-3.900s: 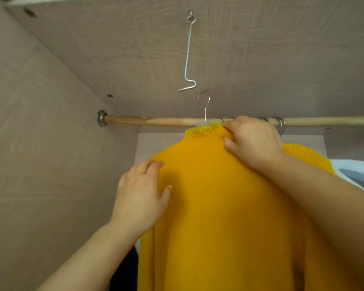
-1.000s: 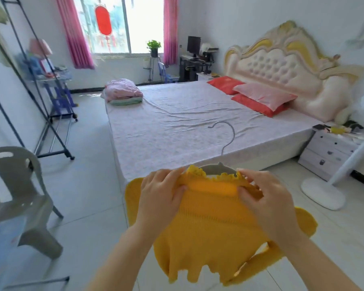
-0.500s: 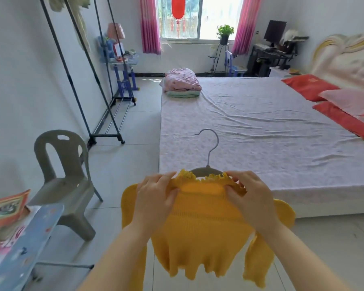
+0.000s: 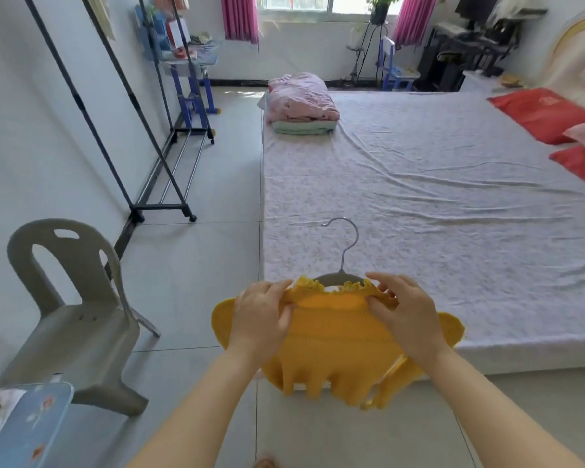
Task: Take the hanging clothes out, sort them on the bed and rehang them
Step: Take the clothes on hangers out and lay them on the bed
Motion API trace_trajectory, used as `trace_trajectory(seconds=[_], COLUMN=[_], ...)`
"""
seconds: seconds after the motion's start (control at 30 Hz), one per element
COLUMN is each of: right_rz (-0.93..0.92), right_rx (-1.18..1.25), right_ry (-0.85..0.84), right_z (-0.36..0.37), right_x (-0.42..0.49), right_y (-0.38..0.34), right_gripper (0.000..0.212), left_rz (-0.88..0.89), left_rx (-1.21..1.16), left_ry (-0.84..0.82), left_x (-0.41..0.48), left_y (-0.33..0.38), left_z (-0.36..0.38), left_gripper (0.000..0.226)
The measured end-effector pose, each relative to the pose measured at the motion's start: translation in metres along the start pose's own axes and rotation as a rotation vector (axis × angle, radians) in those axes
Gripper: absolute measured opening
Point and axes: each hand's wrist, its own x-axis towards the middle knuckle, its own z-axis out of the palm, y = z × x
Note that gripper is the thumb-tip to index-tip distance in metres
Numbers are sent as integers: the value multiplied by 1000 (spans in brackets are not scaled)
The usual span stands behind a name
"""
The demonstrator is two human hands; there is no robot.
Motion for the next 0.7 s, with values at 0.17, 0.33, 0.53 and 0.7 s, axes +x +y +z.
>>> trace_trajectory(seconds=[0.17, 0.33, 0.53, 0.7], right_rz=[31, 24, 69, 134], right_rx=[-17, -16, -29, -290], right_ry=[-45, -92, -191, -377], right_z=[27, 50, 84, 121], right_x=[68, 139, 229, 299], right_y=[16, 39, 80, 108], right_gripper=[34, 33, 30, 46], left_rz=[-53, -100, -231, -330], left_rx=[-1, 22, 42, 51], left_ry=[-45, -87, -165, -220], left_x=[64, 127, 209, 263], left_y=[-23, -43, -59, -74], left_z=[18, 40, 76, 103], left_gripper=[40, 39, 41, 47])
